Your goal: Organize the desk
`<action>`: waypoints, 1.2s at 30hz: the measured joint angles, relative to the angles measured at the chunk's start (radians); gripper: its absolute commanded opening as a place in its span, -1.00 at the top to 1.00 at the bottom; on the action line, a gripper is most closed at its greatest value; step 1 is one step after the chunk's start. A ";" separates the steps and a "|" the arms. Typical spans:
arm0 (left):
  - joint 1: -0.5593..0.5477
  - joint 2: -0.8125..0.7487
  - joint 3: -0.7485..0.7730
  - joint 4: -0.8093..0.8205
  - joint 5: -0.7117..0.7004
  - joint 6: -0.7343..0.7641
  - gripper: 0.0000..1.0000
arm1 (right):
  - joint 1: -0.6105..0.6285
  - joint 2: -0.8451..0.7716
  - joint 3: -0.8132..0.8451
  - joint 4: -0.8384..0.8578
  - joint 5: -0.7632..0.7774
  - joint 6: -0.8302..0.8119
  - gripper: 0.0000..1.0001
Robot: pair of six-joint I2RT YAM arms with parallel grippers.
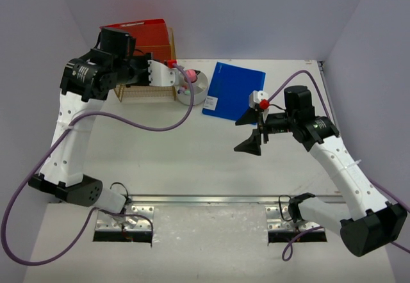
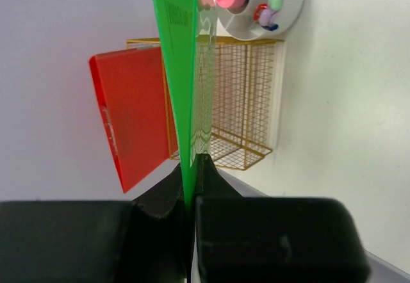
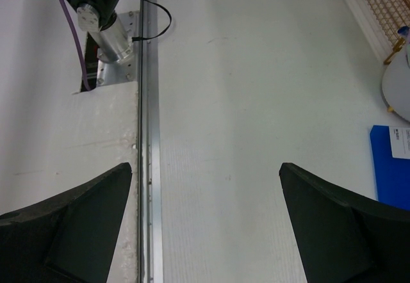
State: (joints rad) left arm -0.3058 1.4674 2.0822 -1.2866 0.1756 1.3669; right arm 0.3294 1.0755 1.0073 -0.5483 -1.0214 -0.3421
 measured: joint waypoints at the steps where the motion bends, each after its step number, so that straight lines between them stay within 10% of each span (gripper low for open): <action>1: 0.000 -0.019 -0.035 0.012 -0.002 -0.006 1.00 | 0.000 0.001 0.000 0.000 0.000 0.000 -0.97; 16: 0.272 0.131 0.077 0.196 0.106 -0.026 1.00 | 0.000 0.046 0.000 0.024 -0.004 0.005 -0.97; 36: 0.293 0.169 0.065 0.223 0.246 -0.108 1.00 | 0.000 0.048 0.000 0.021 -0.003 0.001 -0.97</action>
State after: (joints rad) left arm -0.0132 1.6364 2.1474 -1.0638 0.4212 1.2592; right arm 0.3290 1.1231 1.0073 -0.5269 -1.0248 -0.3412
